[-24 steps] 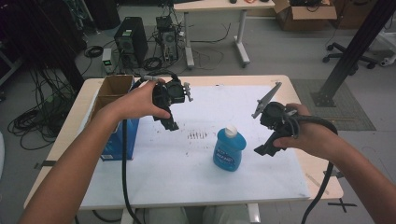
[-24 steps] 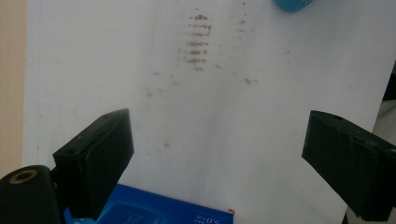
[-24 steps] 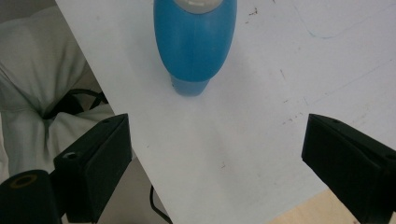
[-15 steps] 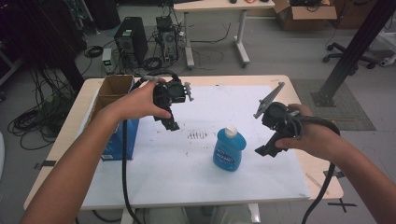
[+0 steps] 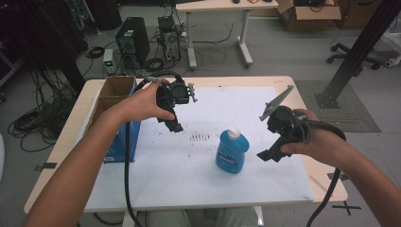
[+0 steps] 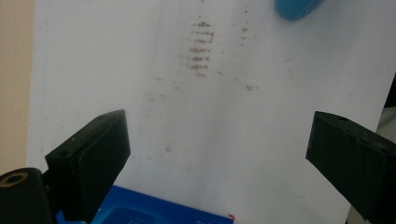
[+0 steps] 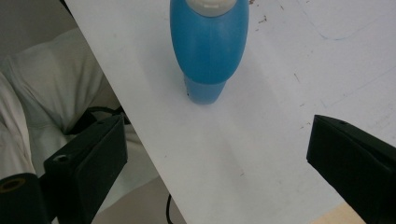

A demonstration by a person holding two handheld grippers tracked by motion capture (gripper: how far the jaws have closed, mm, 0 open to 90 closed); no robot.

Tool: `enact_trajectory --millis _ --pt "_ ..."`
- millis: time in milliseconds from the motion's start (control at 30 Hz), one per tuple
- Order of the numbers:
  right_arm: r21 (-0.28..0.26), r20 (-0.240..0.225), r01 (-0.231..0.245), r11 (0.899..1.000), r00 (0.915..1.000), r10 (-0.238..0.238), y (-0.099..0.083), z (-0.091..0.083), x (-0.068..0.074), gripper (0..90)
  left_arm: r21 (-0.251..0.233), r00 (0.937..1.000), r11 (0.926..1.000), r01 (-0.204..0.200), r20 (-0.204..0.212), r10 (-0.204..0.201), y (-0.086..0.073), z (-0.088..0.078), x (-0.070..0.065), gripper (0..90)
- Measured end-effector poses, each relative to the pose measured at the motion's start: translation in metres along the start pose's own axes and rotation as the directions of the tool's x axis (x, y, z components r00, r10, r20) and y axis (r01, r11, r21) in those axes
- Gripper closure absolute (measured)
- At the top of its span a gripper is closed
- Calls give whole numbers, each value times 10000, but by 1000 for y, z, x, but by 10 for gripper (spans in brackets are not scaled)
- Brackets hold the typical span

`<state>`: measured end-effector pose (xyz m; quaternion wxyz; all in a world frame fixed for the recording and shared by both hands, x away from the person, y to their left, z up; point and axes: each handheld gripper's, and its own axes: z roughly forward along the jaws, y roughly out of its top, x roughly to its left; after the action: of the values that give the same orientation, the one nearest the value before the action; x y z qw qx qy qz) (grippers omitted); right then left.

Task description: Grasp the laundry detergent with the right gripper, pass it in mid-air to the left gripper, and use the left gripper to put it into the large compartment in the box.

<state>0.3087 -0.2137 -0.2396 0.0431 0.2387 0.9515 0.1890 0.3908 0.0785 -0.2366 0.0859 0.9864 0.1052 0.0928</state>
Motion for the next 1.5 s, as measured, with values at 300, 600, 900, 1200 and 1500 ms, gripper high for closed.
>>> enact_trajectory --millis 300,600,900,1200,1500 --pt "-172 -57 -97 9998 9999 96 -4 1 0 47 40 10000 10000 -17 -9 17 1 1 0 67" --pt "-404 -200 -193 9990 9996 185 -7 4 3 45 50 10000 10000 29 -79 -29 -1 1 0 70" --pt "-995 -161 -41 9950 9999 25 -14 13 5 42 56 9999 10000 25 -113 -24 0 1 -1 70" --pt "-1674 -64 -297 9854 9996 291 -24 26 1 42 70 9999 10000 40 -114 -40 0 2 1 70" --pt "-2235 -175 -624 9727 9980 600 -31 37 -3 42 49 9999 10000 50 -98 -49 0 3 1 70"
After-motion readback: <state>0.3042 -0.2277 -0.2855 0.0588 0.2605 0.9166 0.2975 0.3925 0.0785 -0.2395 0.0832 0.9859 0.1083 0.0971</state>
